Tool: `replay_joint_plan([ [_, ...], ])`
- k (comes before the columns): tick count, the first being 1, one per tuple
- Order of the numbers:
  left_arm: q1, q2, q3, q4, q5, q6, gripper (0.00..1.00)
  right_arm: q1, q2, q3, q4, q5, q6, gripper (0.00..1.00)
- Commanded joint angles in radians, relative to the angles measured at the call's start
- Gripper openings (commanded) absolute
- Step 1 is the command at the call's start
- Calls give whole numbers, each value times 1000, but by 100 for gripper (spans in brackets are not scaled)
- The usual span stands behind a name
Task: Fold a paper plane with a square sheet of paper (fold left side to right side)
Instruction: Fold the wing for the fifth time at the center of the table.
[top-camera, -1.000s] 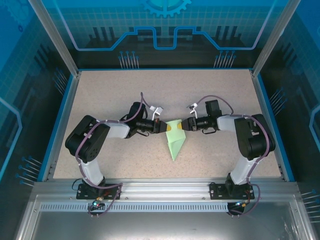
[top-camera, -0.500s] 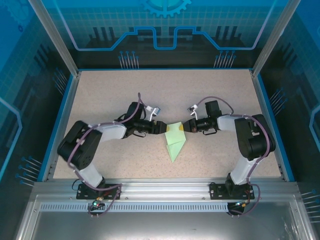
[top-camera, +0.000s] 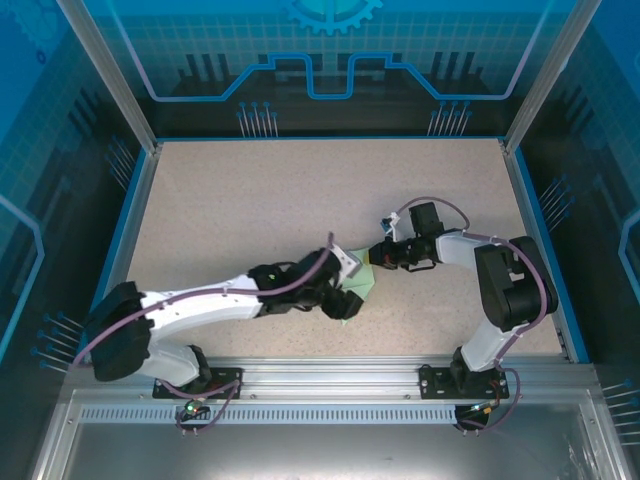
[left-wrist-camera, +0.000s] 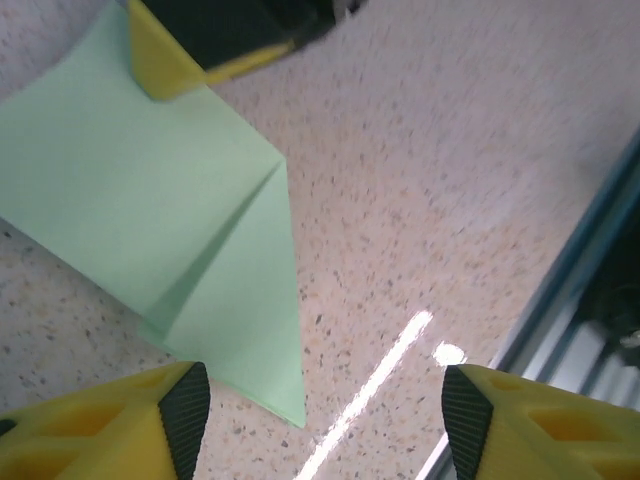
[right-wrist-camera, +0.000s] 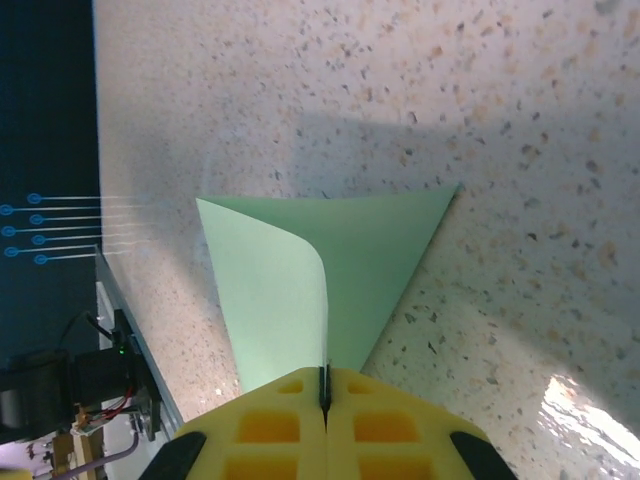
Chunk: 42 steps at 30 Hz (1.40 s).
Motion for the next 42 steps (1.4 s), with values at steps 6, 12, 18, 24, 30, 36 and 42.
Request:
replay_joint_plan([
  [6, -129, 322, 301, -324, -374, -103, 69, 35, -3, 45, -67, 77, 73, 0],
  [12, -144, 449, 405, -415, -445, -143, 70, 49, 15, 54, -68, 85, 88, 0],
  [18, -157, 520, 429, -417, -493, -139, 65, 52, 25, 60, -63, 88, 96, 0],
  [24, -161, 565, 450, -429, -525, -138, 57, 61, 36, 61, -56, 90, 101, 0],
  [30, -162, 593, 466, -441, -532, -133, 45, 64, 44, 63, -56, 91, 100, 0],
  [36, -163, 597, 465, -434, -526, -127, 30, 65, 52, 67, -68, 101, 93, 0],
  [42, -162, 602, 462, -428, -519, -122, 18, 66, 55, 67, -72, 99, 85, 0],
])
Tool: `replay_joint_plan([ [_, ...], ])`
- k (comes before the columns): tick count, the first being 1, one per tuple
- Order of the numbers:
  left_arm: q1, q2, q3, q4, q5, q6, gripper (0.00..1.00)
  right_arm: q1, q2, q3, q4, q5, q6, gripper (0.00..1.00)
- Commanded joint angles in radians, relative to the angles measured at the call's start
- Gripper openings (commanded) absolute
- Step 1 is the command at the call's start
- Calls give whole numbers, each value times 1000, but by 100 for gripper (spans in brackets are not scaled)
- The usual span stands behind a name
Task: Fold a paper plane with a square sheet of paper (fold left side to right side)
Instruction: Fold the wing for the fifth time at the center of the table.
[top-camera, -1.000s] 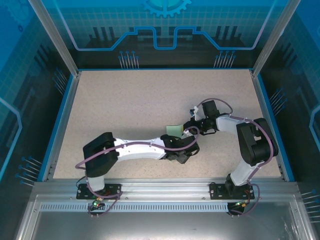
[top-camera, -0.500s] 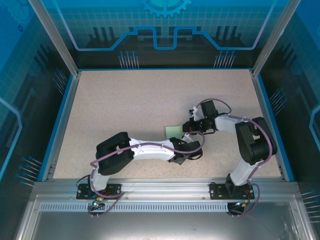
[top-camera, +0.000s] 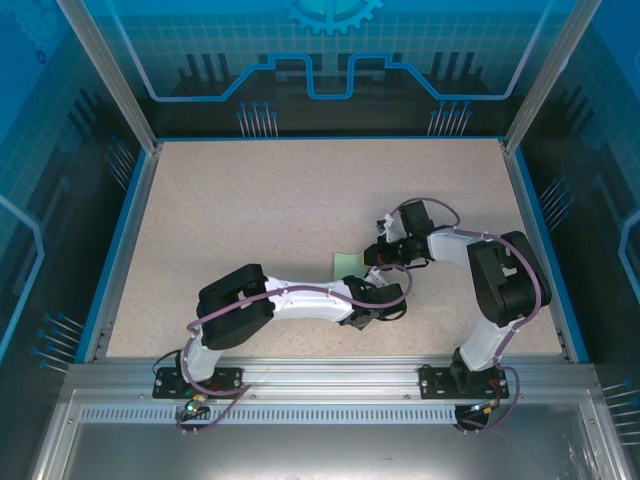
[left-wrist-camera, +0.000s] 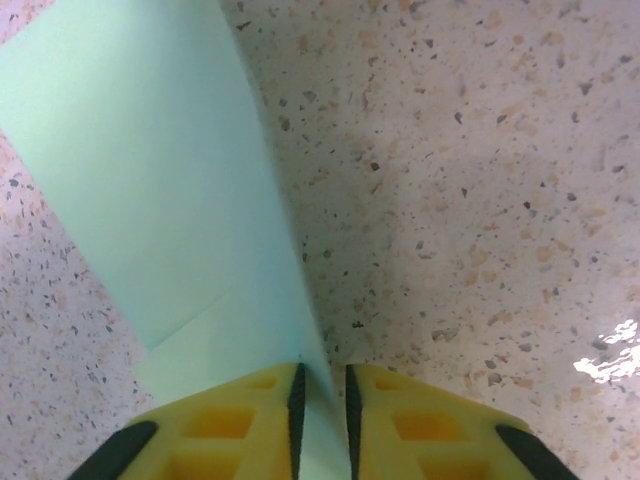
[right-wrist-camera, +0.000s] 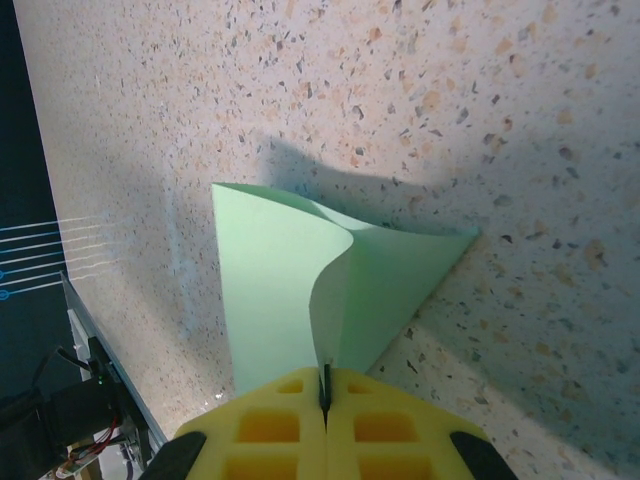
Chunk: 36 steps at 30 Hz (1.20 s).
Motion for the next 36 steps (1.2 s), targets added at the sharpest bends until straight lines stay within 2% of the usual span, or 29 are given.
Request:
replay_joint_plan([
  [1, -7, 11, 22, -15, -13, 3, 16, 13, 12, 18, -32, -1, -8, 0],
  [3, -7, 7, 19, -10, -14, 2, 13, 13, 8, 18, -34, -5, -16, 0],
  [5, -7, -5, 10, -2, -12, -1, 11, 12, -1, 45, -49, 1, -32, 8],
  [10, 6, -56, -19, 44, 39, 6, 7, -21, -90, 42, -63, 29, -47, 41],
  [13, 27, -85, -40, 79, 107, 11, 6, -60, -174, 29, -69, 51, -50, 55],
  [17, 63, -119, -72, 133, 213, 7, 6, -115, -282, -31, -102, 80, -73, 67],
  [22, 133, -162, -133, 236, 398, -13, 6, -149, -372, -102, -152, 158, -117, 71],
  [27, 200, -180, -205, 382, 568, -68, 6, -163, -428, -166, -140, 163, -132, 73],
  [36, 282, -239, -392, 702, 748, -162, 7, -161, -439, -282, -9, 89, -109, 70],
])
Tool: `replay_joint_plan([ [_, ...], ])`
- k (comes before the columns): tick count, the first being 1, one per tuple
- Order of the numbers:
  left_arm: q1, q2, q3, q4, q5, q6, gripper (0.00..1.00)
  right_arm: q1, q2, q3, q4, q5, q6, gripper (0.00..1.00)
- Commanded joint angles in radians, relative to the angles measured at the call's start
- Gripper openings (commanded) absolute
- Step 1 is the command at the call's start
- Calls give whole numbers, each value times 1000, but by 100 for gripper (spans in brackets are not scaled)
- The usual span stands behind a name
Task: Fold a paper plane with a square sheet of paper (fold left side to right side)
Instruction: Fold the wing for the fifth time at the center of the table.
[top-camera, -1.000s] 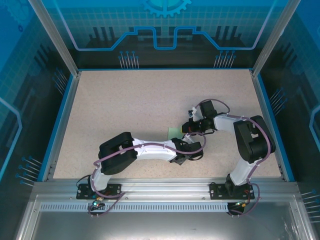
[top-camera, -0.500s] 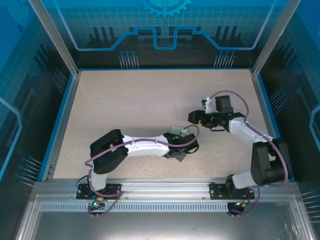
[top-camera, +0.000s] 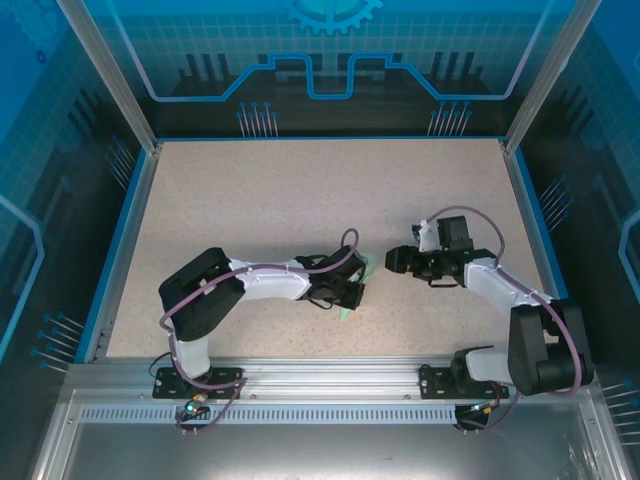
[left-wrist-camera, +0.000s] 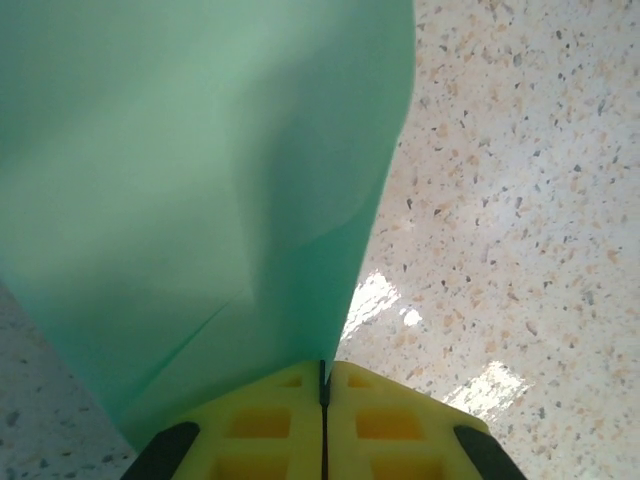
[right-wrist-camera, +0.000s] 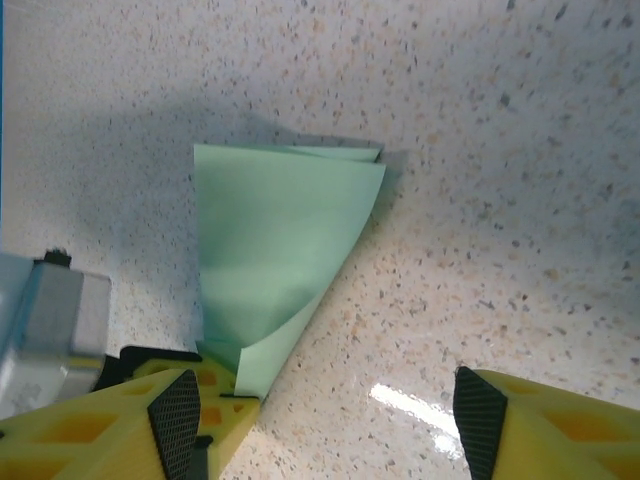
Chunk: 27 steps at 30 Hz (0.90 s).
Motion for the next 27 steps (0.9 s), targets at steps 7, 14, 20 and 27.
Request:
replay_joint_plan([
  [7, 73, -85, -188, 438, 211, -170, 7, 28, 6, -83, 179, -44, 39, 69],
  [14, 121, -96, -298, 659, 278, -277, 7, 99, 50, -92, 300, -50, 90, 68],
  [20, 166, -48, -382, 879, 339, -392, 6, 168, 118, -68, 360, 16, 145, 64],
  [27, 189, -28, -417, 945, 356, -422, 6, 213, 214, -28, 417, 24, 191, 60],
])
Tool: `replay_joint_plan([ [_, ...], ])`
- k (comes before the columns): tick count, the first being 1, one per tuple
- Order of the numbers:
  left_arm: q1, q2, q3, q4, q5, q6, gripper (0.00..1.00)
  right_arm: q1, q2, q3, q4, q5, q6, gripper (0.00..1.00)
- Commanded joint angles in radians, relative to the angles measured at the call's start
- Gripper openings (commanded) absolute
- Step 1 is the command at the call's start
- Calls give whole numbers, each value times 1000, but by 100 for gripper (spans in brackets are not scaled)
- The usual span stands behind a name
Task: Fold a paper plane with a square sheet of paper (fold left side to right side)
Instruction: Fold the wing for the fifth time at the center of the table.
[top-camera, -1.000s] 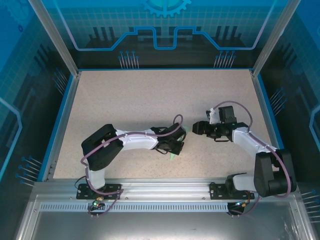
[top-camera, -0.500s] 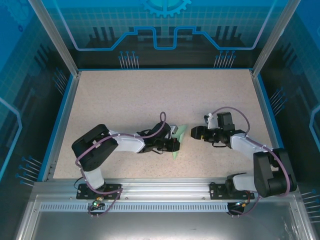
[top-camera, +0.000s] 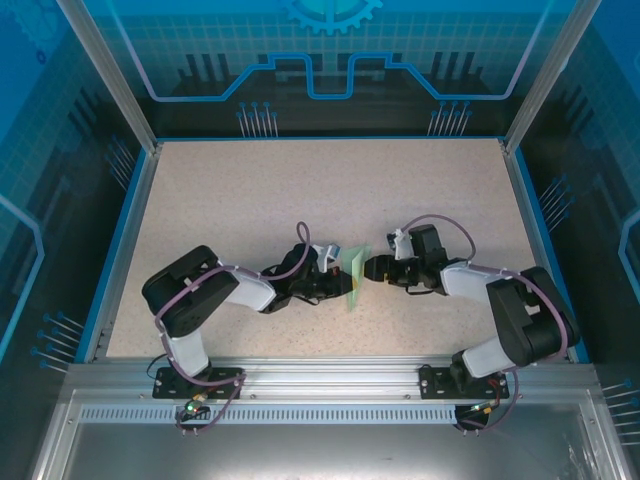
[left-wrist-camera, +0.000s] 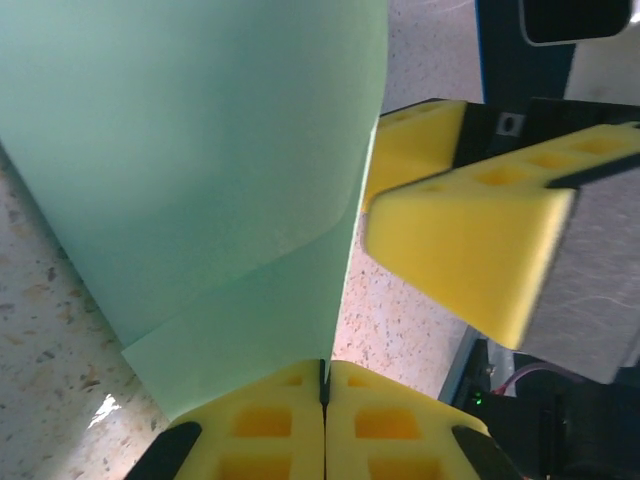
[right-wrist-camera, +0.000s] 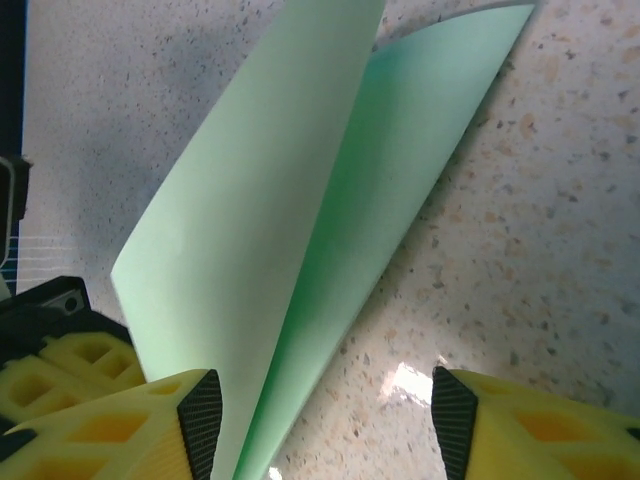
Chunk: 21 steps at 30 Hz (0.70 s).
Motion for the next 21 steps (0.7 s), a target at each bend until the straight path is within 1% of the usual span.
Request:
replay_joint_plan([
  [1, 13, 17, -20, 80, 33, -27, 6, 28, 36, 38, 67, 11, 38, 60],
  [7, 18, 44, -28, 110, 34, -41, 5, 41, 65, 61, 75, 24, 50, 59],
  [11, 19, 61, -36, 131, 33, -57, 5, 48, 95, 81, 44, 48, 51, 56],
  [18, 19, 88, -45, 172, 29, -78, 5, 52, 144, 104, 32, 52, 67, 52],
  [21, 19, 102, -45, 187, 31, -85, 5, 56, 162, 122, -2, 65, 64, 51],
])
